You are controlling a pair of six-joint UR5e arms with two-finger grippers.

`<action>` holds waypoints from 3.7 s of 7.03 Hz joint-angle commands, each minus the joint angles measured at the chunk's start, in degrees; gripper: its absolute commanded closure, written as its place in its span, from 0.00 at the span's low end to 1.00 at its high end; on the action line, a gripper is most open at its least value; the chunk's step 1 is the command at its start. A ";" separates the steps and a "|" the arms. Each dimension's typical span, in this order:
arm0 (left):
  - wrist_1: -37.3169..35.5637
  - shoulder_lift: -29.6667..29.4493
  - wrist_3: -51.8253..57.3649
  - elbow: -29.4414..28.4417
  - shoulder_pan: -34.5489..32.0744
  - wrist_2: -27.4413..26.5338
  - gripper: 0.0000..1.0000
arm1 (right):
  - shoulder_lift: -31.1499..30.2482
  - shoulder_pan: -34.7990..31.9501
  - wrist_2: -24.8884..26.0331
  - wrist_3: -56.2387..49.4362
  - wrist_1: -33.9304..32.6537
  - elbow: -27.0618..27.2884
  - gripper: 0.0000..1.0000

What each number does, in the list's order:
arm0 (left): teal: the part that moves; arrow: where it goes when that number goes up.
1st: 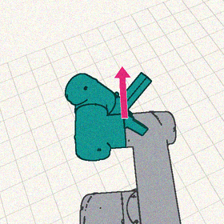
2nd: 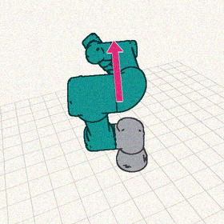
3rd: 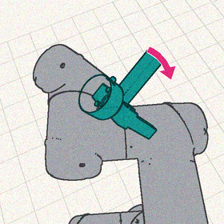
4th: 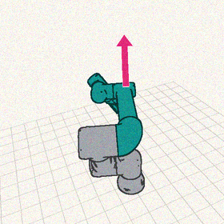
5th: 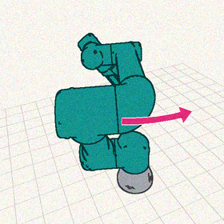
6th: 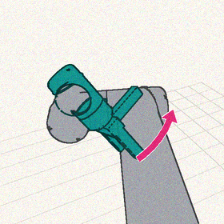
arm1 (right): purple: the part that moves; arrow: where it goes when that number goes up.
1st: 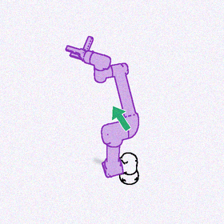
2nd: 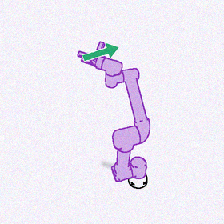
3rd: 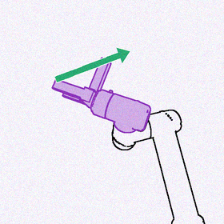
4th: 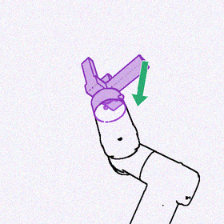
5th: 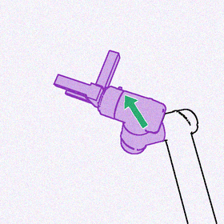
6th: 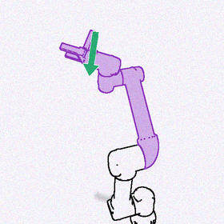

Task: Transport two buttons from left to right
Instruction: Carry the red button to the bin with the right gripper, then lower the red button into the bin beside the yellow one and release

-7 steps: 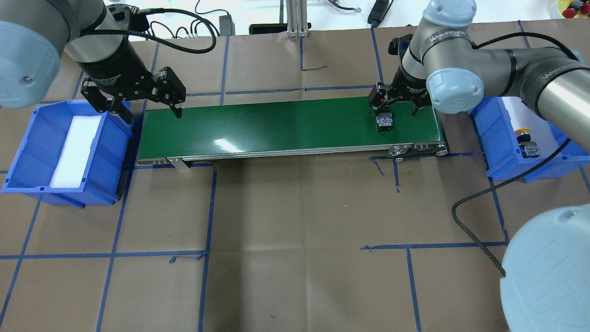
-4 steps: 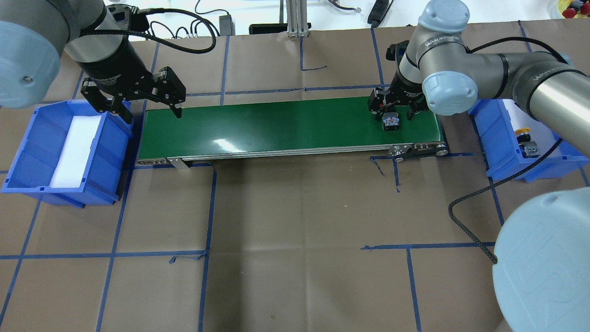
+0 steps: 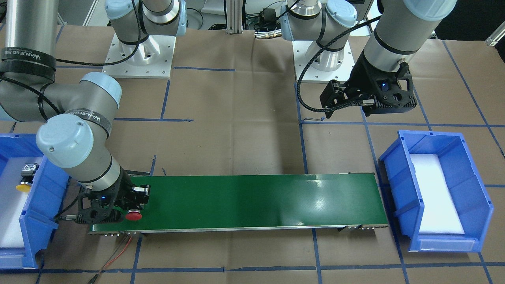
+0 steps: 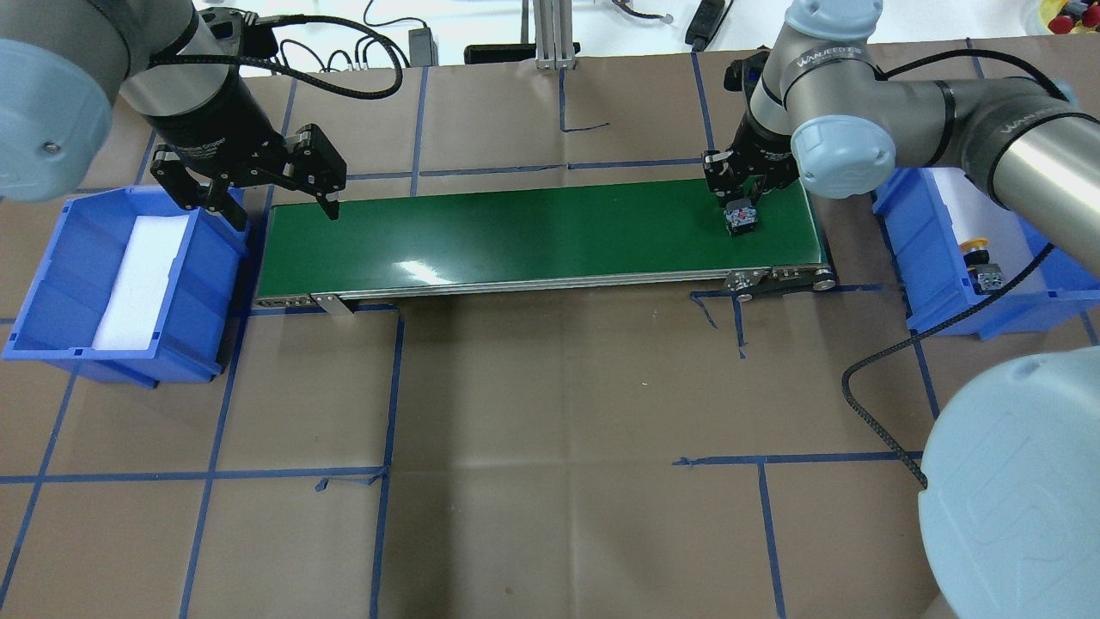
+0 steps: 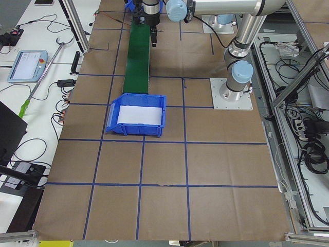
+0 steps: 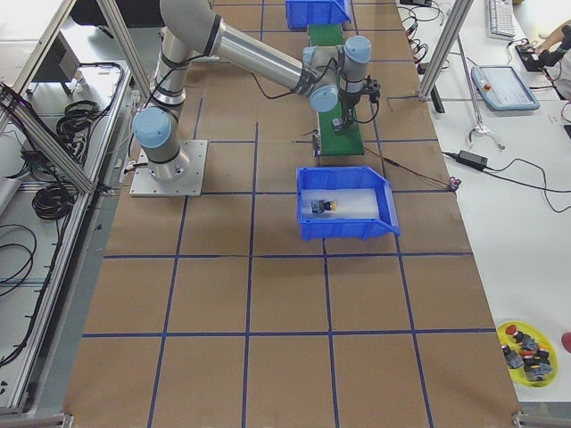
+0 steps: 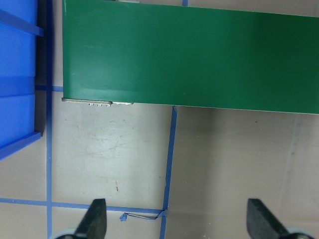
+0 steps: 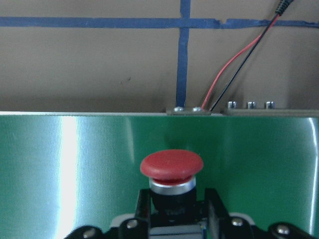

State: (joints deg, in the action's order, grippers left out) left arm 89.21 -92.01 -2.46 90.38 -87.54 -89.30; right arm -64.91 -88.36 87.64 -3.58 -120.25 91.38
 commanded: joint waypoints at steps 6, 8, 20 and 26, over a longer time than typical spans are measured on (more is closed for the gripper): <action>0.00 -0.19 -0.44 -0.38 -0.09 0.09 0.00 | -2.27 24.34 0.86 -26.10 17.77 -18.25 0.97; 0.00 -0.28 -0.53 -0.47 -0.17 0.09 0.00 | 4.24 26.56 0.77 -28.04 16.80 -18.17 0.97; 0.00 -0.28 -0.53 -0.55 -0.18 0.09 0.00 | 11.39 26.39 -0.53 -27.27 11.53 -13.95 0.00; 0.00 -0.28 -0.53 -0.55 -0.18 0.09 0.00 | -2.90 26.39 -0.46 -27.62 15.45 -13.86 0.00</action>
State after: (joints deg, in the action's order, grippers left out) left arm 89.21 -92.28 -2.99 89.82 -87.71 -89.21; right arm -62.91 -61.90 87.20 -31.13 -106.92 77.29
